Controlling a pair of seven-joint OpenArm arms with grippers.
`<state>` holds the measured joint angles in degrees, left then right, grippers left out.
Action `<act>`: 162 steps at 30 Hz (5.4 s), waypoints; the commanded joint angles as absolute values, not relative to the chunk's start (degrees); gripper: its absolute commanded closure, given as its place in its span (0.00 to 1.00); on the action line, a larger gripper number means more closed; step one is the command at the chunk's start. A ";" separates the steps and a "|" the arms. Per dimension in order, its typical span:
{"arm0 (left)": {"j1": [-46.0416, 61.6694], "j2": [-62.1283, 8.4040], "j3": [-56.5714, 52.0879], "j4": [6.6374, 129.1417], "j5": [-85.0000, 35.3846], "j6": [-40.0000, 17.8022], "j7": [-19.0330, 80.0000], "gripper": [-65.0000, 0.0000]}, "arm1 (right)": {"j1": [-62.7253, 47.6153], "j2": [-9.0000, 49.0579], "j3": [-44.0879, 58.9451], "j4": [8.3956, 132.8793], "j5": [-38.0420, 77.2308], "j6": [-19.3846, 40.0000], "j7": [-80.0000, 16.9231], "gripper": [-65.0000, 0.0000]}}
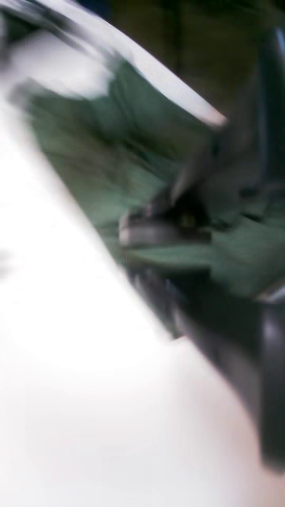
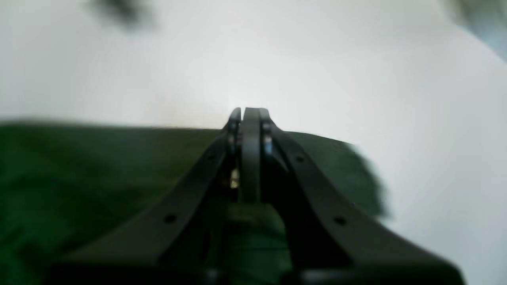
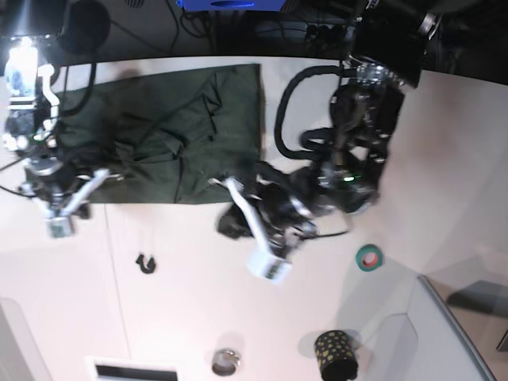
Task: Layout the t-shirt on the table in an organized manner, then fold the t-shirt properly
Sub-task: 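Release the shirt and lift the left gripper away, then press and smooth the folded shirt with the right gripper, then tuck the shirt edge under with the right gripper near the collar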
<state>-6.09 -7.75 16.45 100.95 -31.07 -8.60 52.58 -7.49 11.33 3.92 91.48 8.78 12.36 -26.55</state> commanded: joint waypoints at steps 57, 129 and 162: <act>22.46 -19.03 -28.62 95.25 -29.67 -14.73 52.35 1.00 | -5.49 14.11 -29.23 89.71 3.82 -8.75 -28.35 1.00; 22.64 -19.12 -29.05 94.64 -29.67 -14.73 52.35 1.00 | -5.49 12.70 -37.41 89.19 3.82 -7.60 -37.67 0.92; 22.46 -19.38 -28.62 91.12 -29.58 -14.73 48.40 1.00 | -23.78 16.13 -14.73 99.91 3.82 -7.52 -34.95 0.96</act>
